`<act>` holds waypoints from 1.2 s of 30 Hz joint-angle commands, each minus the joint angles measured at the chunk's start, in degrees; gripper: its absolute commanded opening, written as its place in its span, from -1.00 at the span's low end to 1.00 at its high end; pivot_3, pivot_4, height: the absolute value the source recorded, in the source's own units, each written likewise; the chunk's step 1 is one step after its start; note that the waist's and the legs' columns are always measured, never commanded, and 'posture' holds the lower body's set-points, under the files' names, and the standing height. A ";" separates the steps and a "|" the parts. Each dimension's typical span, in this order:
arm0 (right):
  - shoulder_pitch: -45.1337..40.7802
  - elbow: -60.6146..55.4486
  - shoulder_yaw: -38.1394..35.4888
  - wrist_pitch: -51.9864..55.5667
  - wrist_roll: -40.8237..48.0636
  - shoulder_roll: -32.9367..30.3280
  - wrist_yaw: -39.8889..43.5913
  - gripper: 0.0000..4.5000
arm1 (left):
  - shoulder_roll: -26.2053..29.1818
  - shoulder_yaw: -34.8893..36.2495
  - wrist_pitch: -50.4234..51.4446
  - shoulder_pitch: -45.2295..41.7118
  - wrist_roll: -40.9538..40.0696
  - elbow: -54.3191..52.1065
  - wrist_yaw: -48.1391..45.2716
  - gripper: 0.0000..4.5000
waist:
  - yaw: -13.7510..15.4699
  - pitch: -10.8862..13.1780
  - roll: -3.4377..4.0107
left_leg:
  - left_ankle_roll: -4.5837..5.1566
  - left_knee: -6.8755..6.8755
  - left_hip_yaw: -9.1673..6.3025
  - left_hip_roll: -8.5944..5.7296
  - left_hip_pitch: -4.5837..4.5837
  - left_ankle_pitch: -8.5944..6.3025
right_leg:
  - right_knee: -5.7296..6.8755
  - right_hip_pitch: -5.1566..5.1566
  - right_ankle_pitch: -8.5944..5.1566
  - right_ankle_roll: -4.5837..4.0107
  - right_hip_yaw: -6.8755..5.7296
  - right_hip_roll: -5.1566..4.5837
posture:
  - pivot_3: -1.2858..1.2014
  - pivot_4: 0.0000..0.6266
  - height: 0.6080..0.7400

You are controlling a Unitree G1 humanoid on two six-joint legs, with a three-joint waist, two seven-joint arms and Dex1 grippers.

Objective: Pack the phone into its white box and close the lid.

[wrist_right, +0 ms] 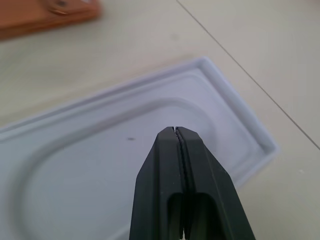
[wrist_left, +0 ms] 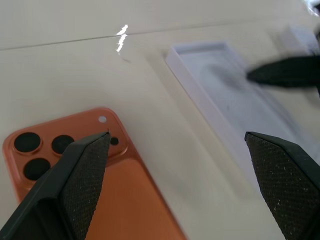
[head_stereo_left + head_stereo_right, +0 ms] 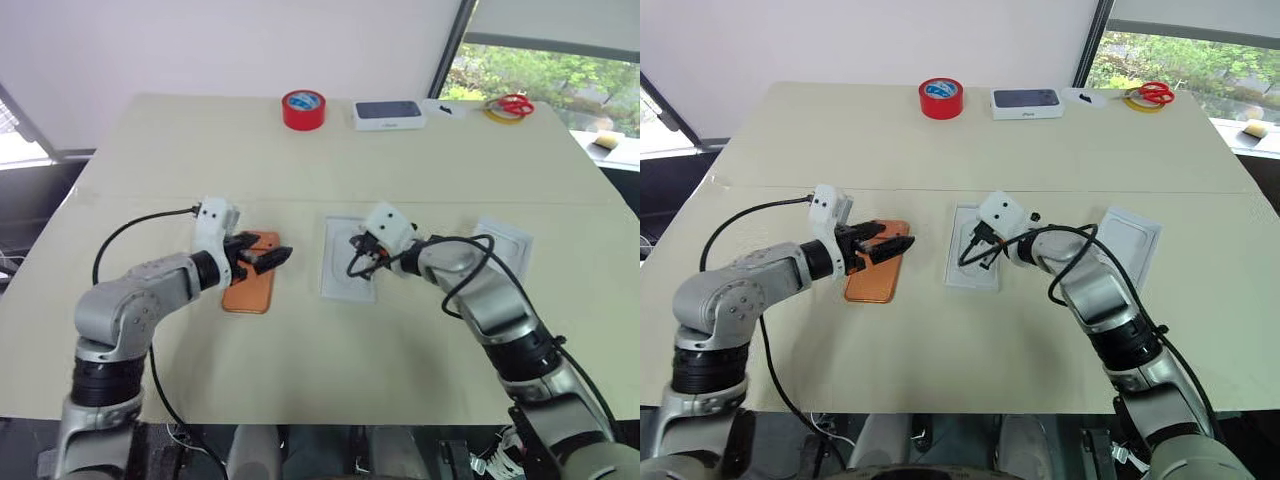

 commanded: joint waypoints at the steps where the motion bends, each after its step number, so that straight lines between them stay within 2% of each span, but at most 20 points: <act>1: -2.73 4.95 1.64 -2.36 -3.80 1.68 -2.64 -0.99 | 3.35 -1.70 -7.29 3.53 1.84 -4.36 -7.29 1.00 | -0.06 0.01 0.01 | 0.00 -0.01 0.02 0.01 -0.01 0.00 | 0.00 -0.01 0.00 0.00 0.00 0.01 | 0.03 -0.52 0.85; 5: -4.90 10.57 2.38 -4.00 -6.14 3.61 -4.01 -0.99 | 6.53 -0.38 -10.76 8.83 0.67 -7.91 -12.57 1.00 | -0.67 0.01 0.02 | 0.02 -0.01 0.02 0.01 -0.02 -0.01 | 0.01 -0.03 0.00 0.00 0.00 0.00 | 0.03 -0.52 0.85; 9: -5.49 12.39 2.31 -5.50 -6.96 4.46 -4.05 -0.99 | 7.98 -0.19 -11.87 11.15 1.26 -8.79 -13.56 1.00 | -0.83 0.01 0.03 | 0.09 -0.03 -0.04 0.02 -0.01 -0.05 | 0.01 -0.02 0.00 0.00 0.01 -0.01 | 0.03 -0.52 0.85; 19: -4.73 15.90 2.61 -14.14 -12.70 6.24 -9.73 -0.99 | 7.25 -1.22 -12.80 11.42 1.64 -8.64 -12.76 1.00 | -0.94 0.02 0.05 | 0.21 -0.03 -0.03 0.03 -0.01 -0.12 | 0.03 -0.07 0.00 0.00 0.03 0.00 | 0.03 -0.52 0.85; 24: -2.74 11.30 3.16 -16.63 -12.55 5.83 -5.88 -0.99 | 6.64 -1.15 -12.72 11.24 1.73 -8.36 -12.23 1.00 | -0.98 0.03 0.06 | 0.19 -0.04 -0.02 0.03 -0.01 -0.11 | 0.04 -0.07 0.00 0.00 0.04 0.00 | 0.03 -0.52 0.85; 28: -0.84 3.49 2.49 -16.19 -9.85 6.00 -0.59 -0.99 | 4.60 4.08 -7.64 9.07 -1.28 -4.19 -7.28 1.00 | -0.98 0.04 0.08 | 0.23 -0.05 -0.08 0.03 -0.01 -0.13 | 0.05 -0.08 0.00 0.00 0.06 0.00 | 0.03 -0.52 0.85; 32: -0.23 -1.69 1.04 -9.65 -5.95 9.54 1.00 -0.99 | 3.04 11.92 -1.00 6.85 -4.21 0.82 -0.61 1.00 | -1.19 0.04 0.07 | 0.26 -0.06 -0.16 0.08 0.01 -0.14 | 0.09 -0.07 0.00 0.00 0.05 0.06 | 0.03 -0.52 0.85; 36: -0.51 -4.41 4.17 -4.96 -4.70 11.72 3.37 -0.99 | 3.66 17.46 5.66 6.41 -4.88 3.36 4.85 1.00 | -1.10 0.04 0.07 | 0.25 -0.05 -0.15 0.06 0.00 -0.14 | 0.09 -0.08 0.00 0.01 0.05 0.05 | 0.03 -0.52 0.85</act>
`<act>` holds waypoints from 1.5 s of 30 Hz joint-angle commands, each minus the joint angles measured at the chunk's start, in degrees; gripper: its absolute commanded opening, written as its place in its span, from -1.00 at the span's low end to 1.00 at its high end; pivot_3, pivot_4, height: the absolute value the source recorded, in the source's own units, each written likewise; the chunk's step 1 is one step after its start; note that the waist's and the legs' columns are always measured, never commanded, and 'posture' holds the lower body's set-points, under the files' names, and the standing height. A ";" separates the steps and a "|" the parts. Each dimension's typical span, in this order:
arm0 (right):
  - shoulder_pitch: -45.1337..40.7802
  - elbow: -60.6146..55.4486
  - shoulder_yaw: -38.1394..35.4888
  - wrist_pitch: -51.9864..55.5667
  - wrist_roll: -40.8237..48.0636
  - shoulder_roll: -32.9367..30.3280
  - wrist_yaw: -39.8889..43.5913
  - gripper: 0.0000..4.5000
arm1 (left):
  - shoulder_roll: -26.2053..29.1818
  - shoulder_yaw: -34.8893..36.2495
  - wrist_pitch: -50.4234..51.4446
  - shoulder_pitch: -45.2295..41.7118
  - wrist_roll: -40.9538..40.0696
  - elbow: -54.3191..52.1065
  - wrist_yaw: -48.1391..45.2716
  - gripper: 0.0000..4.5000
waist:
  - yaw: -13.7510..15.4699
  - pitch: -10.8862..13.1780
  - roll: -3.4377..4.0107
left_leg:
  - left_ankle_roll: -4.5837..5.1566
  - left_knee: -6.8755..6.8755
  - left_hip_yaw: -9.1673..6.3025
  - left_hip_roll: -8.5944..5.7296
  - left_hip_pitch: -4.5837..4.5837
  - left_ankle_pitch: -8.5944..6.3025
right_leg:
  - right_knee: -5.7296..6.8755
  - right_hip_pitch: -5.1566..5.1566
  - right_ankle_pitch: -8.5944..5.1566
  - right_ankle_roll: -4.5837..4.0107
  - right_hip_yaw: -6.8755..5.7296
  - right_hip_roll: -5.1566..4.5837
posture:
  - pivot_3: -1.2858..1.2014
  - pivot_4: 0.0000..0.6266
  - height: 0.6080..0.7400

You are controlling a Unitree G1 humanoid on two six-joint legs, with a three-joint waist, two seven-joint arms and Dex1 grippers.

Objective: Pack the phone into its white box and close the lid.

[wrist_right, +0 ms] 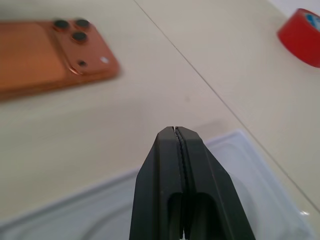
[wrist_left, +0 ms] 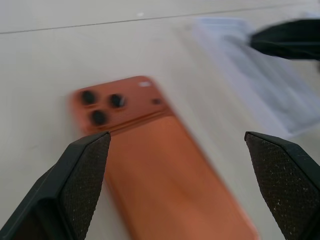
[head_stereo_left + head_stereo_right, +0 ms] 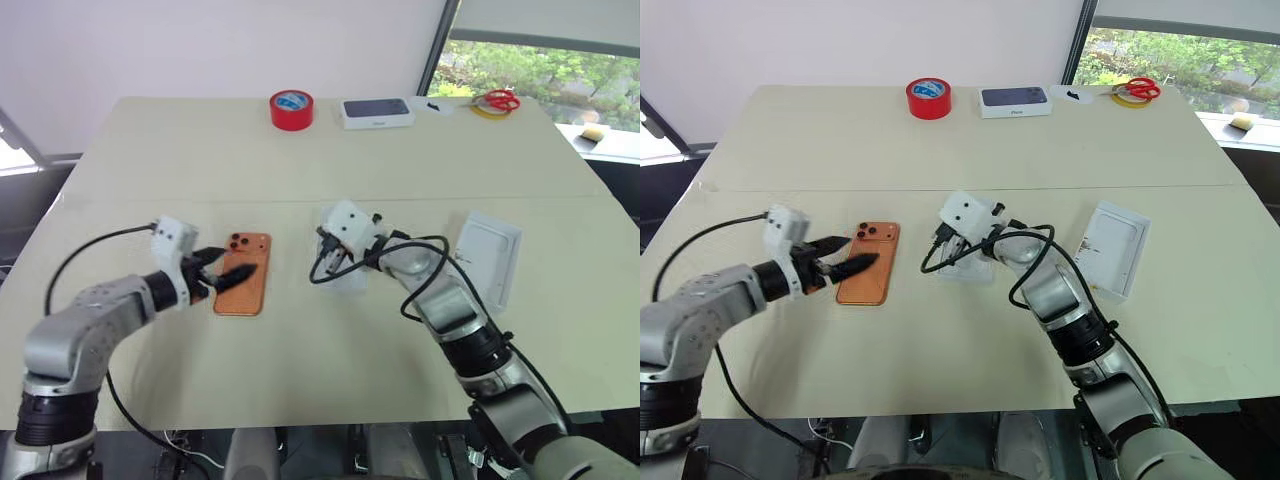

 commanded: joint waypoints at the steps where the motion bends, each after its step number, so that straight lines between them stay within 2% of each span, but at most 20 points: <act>1: -0.62 -3.99 2.64 3.23 1.62 1.16 2.82 -0.99 | 0.42 5.61 6.60 -0.87 -2.17 1.32 4.65 1.00 | 0.06 0.00 0.00 | 0.00 0.00 -0.01 0.00 0.00 0.00 | 0.00 0.00 0.00 0.00 0.00 0.00 | 0.03 -0.52 0.85; 7: -2.89 -2.33 9.47 6.79 0.75 1.01 7.39 -0.99 | -1.43 9.29 17.36 -2.55 -4.93 3.00 9.78 1.00 | 0.17 0.00 -0.01 | 0.00 0.02 -0.03 -0.01 0.00 0.00 | 0.00 0.00 0.00 0.00 -0.01 -0.02 | 0.03 -0.52 0.85; 11: -5.14 0.73 12.41 7.15 -0.60 1.21 8.14 -0.99 | -6.42 11.30 24.88 -5.53 -8.63 2.62 12.48 1.00 | 0.18 -0.01 -0.03 | -0.03 0.03 -0.04 -0.02 0.01 0.01 | 0.01 0.03 0.00 0.00 -0.02 -0.02 | 0.03 -0.52 0.85; 20: -6.62 4.06 13.99 7.71 -2.57 2.83 7.24 -0.99 | -14.98 9.89 35.41 -8.14 -9.49 1.31 15.17 1.00 | 0.29 -0.14 -0.02 | -0.23 0.05 -0.04 -0.06 0.11 0.13 | 0.01 0.18 0.00 0.01 -0.03 -0.06 | 0.03 -0.52 0.85; 33: -5.56 3.69 14.52 6.94 -4.38 2.92 6.95 -0.99 | -21.14 8.43 36.37 -9.82 -15.92 1.68 17.89 1.00 | 0.45 -0.24 0.00 | -0.23 0.06 -0.09 -0.12 0.12 0.13 | -0.01 0.24 0.00 0.01 -0.06 -0.12 | 0.03 -0.52 0.85; 37: -5.11 3.43 14.66 6.92 -4.62 2.89 6.80 -0.99 | -21.94 10.29 36.37 -10.62 -17.93 3.17 20.13 1.00 | 0.33 -0.24 0.00 | -0.22 0.06 -0.10 -0.12 0.12 0.12 | -0.01 0.23 0.00 0.01 -0.06 -0.12 | 0.03 -0.52 0.85; 45: -4.36 2.89 14.84 6.95 -5.28 2.70 6.87 -0.99 | -19.43 14.70 36.37 -12.59 -17.28 7.03 22.21 1.00 | 0.16 -0.24 0.00 | -0.21 0.05 -0.10 -0.11 0.12 0.12 | -0.01 0.22 0.00 0.01 -0.06 -0.10 | 0.03 -0.52 0.85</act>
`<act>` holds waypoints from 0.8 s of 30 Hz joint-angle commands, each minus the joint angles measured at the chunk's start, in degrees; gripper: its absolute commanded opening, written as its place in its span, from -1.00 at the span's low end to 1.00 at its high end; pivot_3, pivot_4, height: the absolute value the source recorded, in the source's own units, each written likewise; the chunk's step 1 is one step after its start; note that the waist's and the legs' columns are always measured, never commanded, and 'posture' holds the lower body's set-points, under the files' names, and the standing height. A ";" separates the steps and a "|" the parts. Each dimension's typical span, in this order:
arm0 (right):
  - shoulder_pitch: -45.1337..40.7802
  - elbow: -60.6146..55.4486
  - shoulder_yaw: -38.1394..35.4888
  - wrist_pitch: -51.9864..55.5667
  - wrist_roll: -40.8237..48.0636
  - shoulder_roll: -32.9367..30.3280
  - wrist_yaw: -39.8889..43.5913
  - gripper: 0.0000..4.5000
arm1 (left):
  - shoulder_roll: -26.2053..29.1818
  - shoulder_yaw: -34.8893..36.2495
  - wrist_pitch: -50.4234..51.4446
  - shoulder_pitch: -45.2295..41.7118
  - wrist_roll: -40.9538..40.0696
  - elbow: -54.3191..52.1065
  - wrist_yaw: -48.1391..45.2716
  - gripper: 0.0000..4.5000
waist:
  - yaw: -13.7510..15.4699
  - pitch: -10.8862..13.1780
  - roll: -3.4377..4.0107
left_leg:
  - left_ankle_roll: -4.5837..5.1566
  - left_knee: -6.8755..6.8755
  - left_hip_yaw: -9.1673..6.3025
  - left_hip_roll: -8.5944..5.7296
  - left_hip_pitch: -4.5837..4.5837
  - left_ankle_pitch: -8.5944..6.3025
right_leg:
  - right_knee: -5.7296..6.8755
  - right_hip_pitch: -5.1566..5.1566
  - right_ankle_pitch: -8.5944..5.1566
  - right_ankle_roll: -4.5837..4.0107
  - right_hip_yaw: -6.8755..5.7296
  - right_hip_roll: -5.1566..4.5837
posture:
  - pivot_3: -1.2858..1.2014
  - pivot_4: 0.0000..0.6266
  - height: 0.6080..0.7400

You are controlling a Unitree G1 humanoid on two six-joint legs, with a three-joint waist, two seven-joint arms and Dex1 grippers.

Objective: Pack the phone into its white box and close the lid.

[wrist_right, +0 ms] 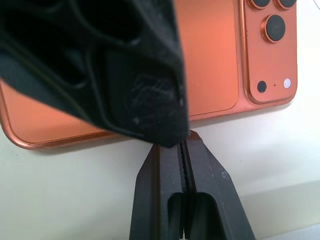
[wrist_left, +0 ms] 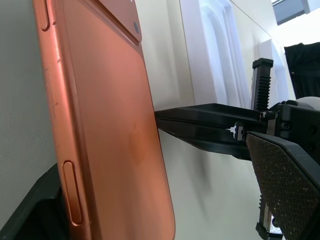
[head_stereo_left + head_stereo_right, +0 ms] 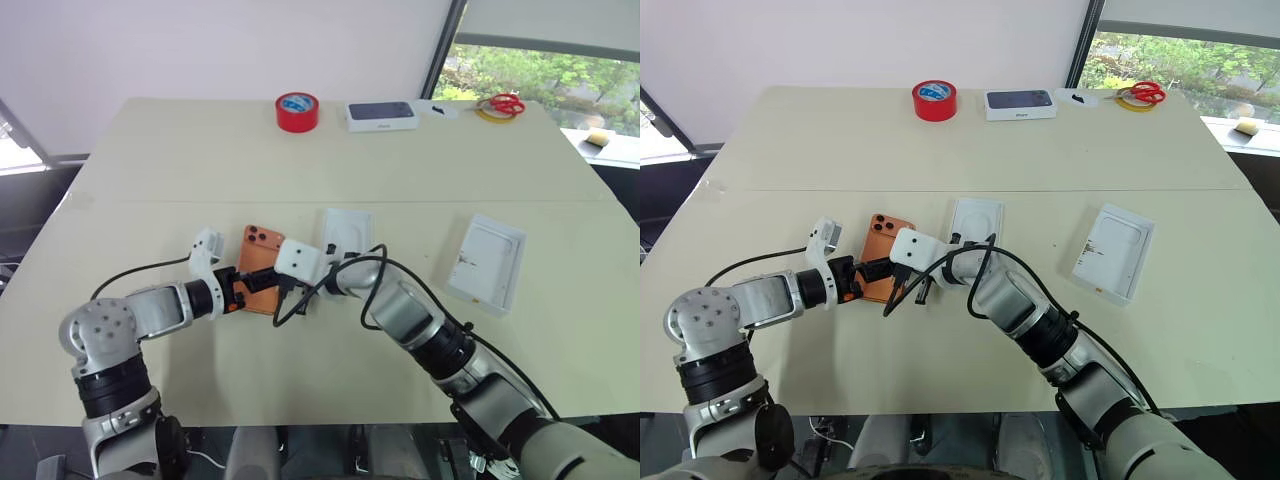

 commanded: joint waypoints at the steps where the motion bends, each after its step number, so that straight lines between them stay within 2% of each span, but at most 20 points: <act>1: 0.34 -1.26 0.36 -0.05 -0.53 -0.02 0.09 -0.99 | 1.21 2.75 0.60 -0.75 0.94 2.31 0.82 1.00 | -0.14 0.00 0.00 | 0.00 0.00 0.01 0.00 0.00 0.00 | 0.00 -0.01 0.00 0.00 0.00 0.00 | 0.03 -0.52 0.85; 5: 0.38 -1.22 0.30 -0.20 -0.69 -0.10 0.09 -0.99 | 1.52 3.76 0.60 -1.35 1.26 3.67 0.95 1.00 | -0.20 0.00 0.00 | -0.01 -0.01 0.01 0.03 0.00 0.00 | 0.00 -0.02 0.00 0.00 0.00 0.03 | 0.03 -0.52 0.85; 8: 0.42 -1.32 0.27 -0.21 -0.80 -0.11 0.10 -1.00 | 1.76 4.18 0.60 -1.47 1.44 3.90 0.90 0.63 | -0.22 0.00 0.00 | -0.02 -0.01 0.01 0.03 0.00 0.01 | 0.00 -0.03 0.00 0.00 0.01 0.03 | 0.03 -0.52 0.85; 10: 0.44 -1.48 0.19 -0.15 -0.81 -0.18 0.12 -1.00 | 2.05 4.25 0.60 -1.59 1.54 4.08 0.90 0.22 | -0.22 0.00 0.00 | -0.02 -0.02 0.02 0.04 -0.01 0.01 | 0.00 -0.04 0.00 0.00 0.01 0.03 | 0.03 -0.52 0.85; 20: 1.95 -11.00 -3.07 3.12 0.63 -4.33 1.60 -1.00 | 0.98 8.72 0.60 -2.20 -2.28 6.53 4.09 0.22 | -0.13 0.02 -0.02 | -0.02 -0.02 0.01 0.03 -0.08 0.00 | -0.01 -0.09 0.00 0.00 0.01 0.02 | 0.03 -0.52 0.85; 23: 3.19 -15.21 -6.01 4.26 2.35 -6.73 2.70 -1.00 | 0.64 8.82 0.60 -1.83 -3.21 6.47 4.79 -0.15 | -0.09 0.03 -0.03 | -0.01 -0.04 0.01 0.04 -0.08 -0.01 | -0.02 -0.11 0.00 0.00 0.01 0.02 | 0.03 -0.52 0.85; 24: 3.47 -16.15 -6.73 4.36 2.80 -7.33 2.97 -1.00 | 0.35 8.89 0.60 -1.85 -3.70 6.58 5.12 -0.37 | -0.05 0.03 -0.03 | 0.00 -0.05 0.01 0.03 -0.09 -0.01 | -0.03 -0.12 0.00 0.00 0.01 0.02 | 0.03 -0.52 0.85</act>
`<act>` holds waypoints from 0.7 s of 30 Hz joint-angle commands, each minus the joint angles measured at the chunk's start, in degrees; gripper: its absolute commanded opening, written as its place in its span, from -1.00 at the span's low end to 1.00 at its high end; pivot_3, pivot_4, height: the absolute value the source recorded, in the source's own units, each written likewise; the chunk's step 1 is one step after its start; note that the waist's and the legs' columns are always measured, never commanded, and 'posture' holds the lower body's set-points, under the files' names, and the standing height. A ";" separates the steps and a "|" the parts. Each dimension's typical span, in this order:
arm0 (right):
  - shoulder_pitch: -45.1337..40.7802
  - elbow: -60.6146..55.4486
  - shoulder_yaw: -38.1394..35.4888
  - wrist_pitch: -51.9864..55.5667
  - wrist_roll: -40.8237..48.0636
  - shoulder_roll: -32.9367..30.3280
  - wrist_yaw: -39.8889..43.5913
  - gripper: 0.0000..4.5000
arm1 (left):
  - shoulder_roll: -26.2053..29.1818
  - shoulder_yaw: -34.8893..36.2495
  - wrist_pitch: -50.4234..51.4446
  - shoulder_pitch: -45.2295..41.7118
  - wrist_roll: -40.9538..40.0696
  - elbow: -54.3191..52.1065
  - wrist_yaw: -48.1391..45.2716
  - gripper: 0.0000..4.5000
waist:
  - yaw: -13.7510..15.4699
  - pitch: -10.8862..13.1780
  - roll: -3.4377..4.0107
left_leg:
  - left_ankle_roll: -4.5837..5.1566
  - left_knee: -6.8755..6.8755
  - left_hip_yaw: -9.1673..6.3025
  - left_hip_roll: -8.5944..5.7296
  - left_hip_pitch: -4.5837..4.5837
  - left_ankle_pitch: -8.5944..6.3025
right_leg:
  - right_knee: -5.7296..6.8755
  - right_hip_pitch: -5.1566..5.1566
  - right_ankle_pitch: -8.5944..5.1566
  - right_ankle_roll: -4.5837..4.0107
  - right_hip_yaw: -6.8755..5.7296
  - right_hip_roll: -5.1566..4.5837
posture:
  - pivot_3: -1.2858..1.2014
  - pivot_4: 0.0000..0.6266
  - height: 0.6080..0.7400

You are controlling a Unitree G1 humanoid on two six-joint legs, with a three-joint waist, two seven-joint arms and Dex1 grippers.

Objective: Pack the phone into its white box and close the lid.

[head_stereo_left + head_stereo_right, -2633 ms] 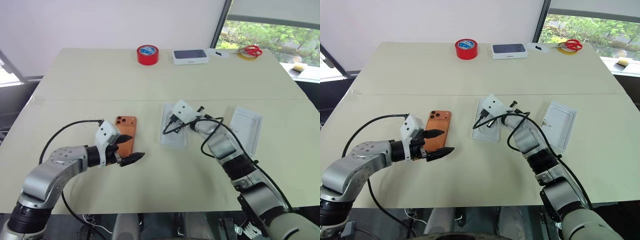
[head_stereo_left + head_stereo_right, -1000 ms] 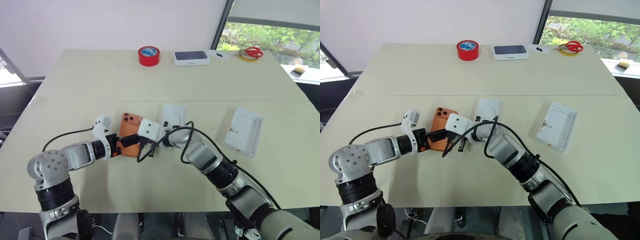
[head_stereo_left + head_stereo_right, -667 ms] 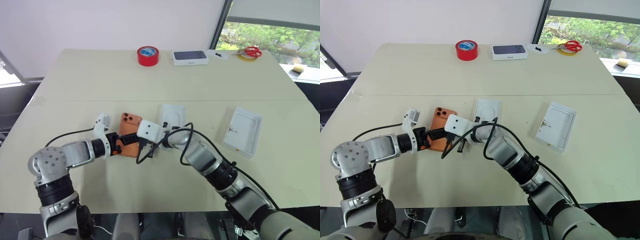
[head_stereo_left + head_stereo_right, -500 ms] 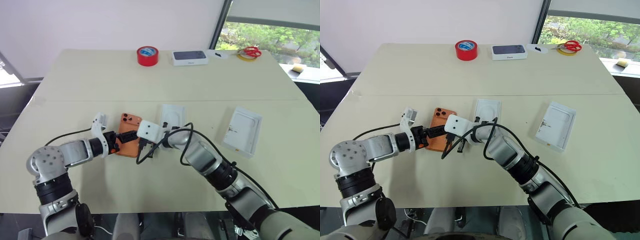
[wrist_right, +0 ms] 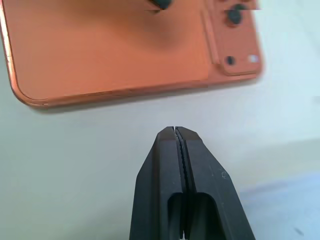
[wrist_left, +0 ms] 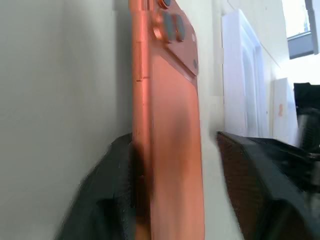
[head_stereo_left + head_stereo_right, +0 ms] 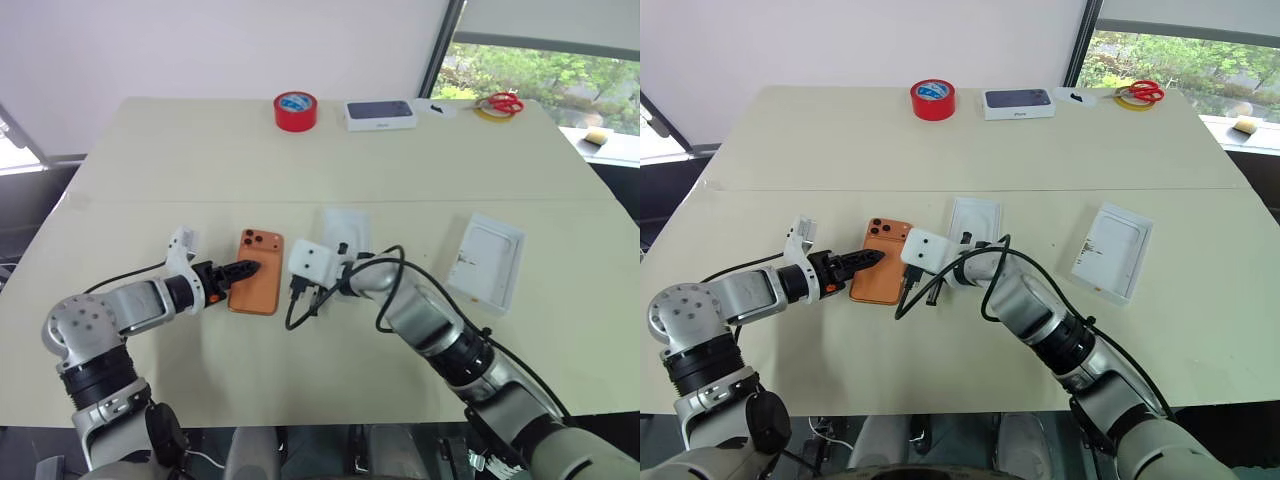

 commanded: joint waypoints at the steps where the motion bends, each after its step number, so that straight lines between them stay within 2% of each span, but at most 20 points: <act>1: 0.48 -5.85 -4.02 0.28 2.32 -1.90 1.11 -1.00 | -0.78 1.07 0.49 -0.11 -2.95 -0.44 0.85 -0.55 | 0.05 0.00 -0.01 | 0.00 0.00 0.01 -0.01 0.00 0.00 | -0.01 0.00 0.00 0.00 0.00 -0.01 | 0.03 -0.52 0.85; 2: 0.73 -6.72 -4.66 0.12 2.79 -2.55 1.36 -1.00 | -1.02 1.02 0.49 -0.18 -3.24 -0.43 1.17 -0.81 | 0.18 -0.01 -0.03 | 0.00 0.00 0.01 -0.01 0.00 0.00 | -0.01 0.01 0.00 0.00 0.00 -0.01 | 0.03 -0.52 0.85; 3: 1.05 -7.75 -5.54 0.07 3.41 -3.28 1.69 -1.00 | -1.13 0.79 0.49 -0.18 -3.58 -0.54 1.48 -0.99 | 0.22 -0.01 -0.02 | 0.00 0.01 -0.03 -0.01 0.02 0.00 | -0.01 0.07 0.00 0.00 -0.03 -0.01 | 0.03 -0.52 0.85; 8: 5.14 -13.70 -11.88 -4.63 6.86 -8.75 3.33 -1.00 | -3.35 3.03 0.49 -1.75 -7.04 -0.08 3.81 -0.99 | 0.37 0.00 -0.04 | 0.19 0.01 -0.05 -0.03 0.02 -0.11 | -0.06 0.09 0.00 0.00 -0.04 -0.03 | 0.03 -0.52 0.85; 11: 10.82 -15.86 -19.59 -11.11 11.32 -11.71 4.56 -1.00 | -6.51 5.84 -0.43 -5.08 -9.64 0.36 6.76 -0.99 | 0.74 0.08 -0.15 | 0.22 0.03 -0.04 -0.07 0.01 -0.13 | -0.08 0.10 0.00 0.01 -0.04 -0.05 | 0.03 -0.52 0.85; 14: 14.66 -14.76 -25.52 -10.00 15.21 -14.79 6.15 -1.00 | -9.43 6.61 -2.33 -8.31 -12.28 0.90 10.02 -0.99 | 1.35 0.22 -0.38 | 0.22 0.05 -0.05 -0.07 -0.01 -0.13 | -0.09 0.10 0.00 0.01 -0.05 -0.04 | 0.03 -0.52 0.85; 17: 17.76 -14.29 -32.86 -8.07 20.25 -16.17 6.59 -1.00 | -12.82 5.21 -4.77 -11.72 -13.94 2.63 12.93 -0.99 | 1.51 0.27 -0.46 | 0.22 0.05 -0.04 -0.07 -0.01 -0.13 | -0.10 0.10 0.00 0.01 -0.04 -0.05 | 0.03 -0.52 0.85; 21: 20.41 -15.25 -40.95 -6.03 25.98 -17.14 6.08 -1.00 | -18.45 -0.85 -8.08 -14.87 -10.95 5.73 14.17 -0.99 | 1.71 0.29 -0.49 | 0.24 0.06 -0.04 -0.10 -0.01 -0.13 | -0.17 0.18 0.00 0.01 -0.07 -0.05 | 0.03 -0.52 0.85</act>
